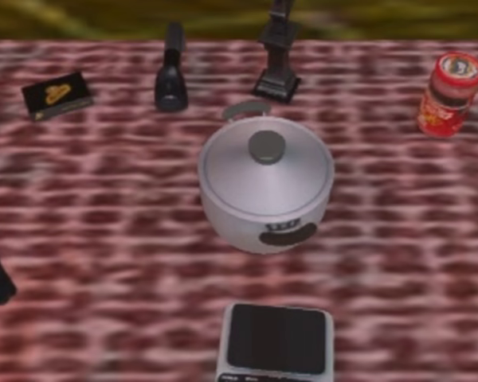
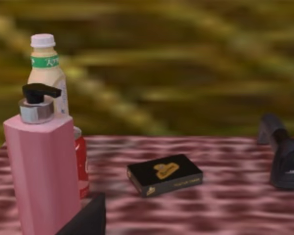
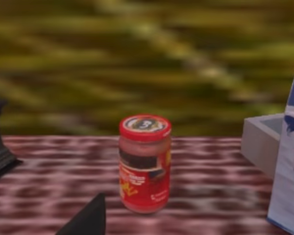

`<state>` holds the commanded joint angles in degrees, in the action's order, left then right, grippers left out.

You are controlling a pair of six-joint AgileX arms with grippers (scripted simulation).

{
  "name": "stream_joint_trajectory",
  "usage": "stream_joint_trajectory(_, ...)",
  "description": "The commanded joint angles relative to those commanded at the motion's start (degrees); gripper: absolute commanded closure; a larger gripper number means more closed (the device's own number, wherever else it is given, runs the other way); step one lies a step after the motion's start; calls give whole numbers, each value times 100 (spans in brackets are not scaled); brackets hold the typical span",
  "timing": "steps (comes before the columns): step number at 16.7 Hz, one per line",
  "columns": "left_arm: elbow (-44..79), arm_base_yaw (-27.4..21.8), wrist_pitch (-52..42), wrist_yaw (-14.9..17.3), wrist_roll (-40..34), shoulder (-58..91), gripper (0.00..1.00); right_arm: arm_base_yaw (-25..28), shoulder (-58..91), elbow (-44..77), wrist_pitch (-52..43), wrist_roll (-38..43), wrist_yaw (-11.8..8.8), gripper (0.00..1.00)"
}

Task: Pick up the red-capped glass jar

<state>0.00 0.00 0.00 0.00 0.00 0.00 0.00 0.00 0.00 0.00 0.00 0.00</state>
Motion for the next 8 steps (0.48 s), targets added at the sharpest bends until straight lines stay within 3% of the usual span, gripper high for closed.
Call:
stream_joint_trajectory(4, 0, 0, 0, 0, 0, 0, 0, -34, 150, 166, -95, 0, 24, 0)
stream_joint_trajectory(8, 0, 0, 0, 0, 0, 0, 0, -180, 1089, 1191, -689, -14, 116, 0)
